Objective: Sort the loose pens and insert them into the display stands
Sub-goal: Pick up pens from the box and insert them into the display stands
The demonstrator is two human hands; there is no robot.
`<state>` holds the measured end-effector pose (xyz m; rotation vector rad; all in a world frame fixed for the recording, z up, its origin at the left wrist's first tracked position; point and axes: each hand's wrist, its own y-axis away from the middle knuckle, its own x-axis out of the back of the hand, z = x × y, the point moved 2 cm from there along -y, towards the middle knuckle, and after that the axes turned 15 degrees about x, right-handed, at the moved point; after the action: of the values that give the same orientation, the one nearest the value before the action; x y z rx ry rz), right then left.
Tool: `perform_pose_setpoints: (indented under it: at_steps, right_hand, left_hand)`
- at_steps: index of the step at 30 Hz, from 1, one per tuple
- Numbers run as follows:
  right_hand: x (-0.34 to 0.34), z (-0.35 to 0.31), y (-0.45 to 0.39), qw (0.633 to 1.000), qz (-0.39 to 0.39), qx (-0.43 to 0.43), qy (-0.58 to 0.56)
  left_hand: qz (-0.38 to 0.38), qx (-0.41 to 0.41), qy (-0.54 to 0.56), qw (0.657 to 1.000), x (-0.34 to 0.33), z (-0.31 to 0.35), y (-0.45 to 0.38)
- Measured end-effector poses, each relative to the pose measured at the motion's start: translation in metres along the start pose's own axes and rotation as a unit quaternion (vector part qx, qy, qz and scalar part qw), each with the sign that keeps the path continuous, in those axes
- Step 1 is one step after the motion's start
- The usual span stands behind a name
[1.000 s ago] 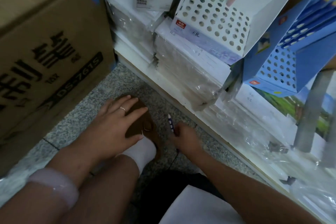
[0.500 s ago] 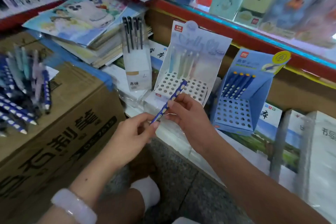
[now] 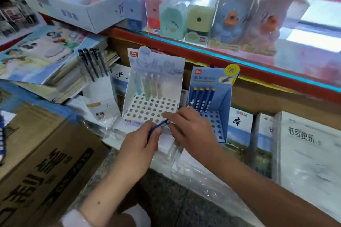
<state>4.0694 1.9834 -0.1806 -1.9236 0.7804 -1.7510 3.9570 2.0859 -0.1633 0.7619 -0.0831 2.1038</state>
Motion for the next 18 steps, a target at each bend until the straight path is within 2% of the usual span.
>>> perform_pose_setpoints:
  at_steps: [5,8,11,14,18]
  right_hand:
    - [0.01,0.021,0.003,1.0,0.006,-0.02,-0.002]
    - [0.032,0.035,0.01,0.99,0.062,-0.117,-0.044]
    - [0.067,0.061,0.022,0.962,0.112,-0.245,-0.05]
    - [0.081,0.091,0.039,0.941,0.059,-0.33,-0.031]
    - [0.067,0.111,0.046,0.934,-0.037,-0.356,-0.006]
  left_hand:
    - [0.002,-0.029,-0.016,0.999,-0.002,0.026,-0.007]
    - [-0.009,-0.036,-0.003,0.999,-0.003,0.038,-0.01]
    - [-0.035,-0.014,0.003,0.999,-0.01,0.032,-0.018]
    - [-0.067,0.056,0.051,0.995,-0.02,0.02,-0.03]
    - [-0.083,0.124,0.12,0.982,-0.026,0.014,-0.041]
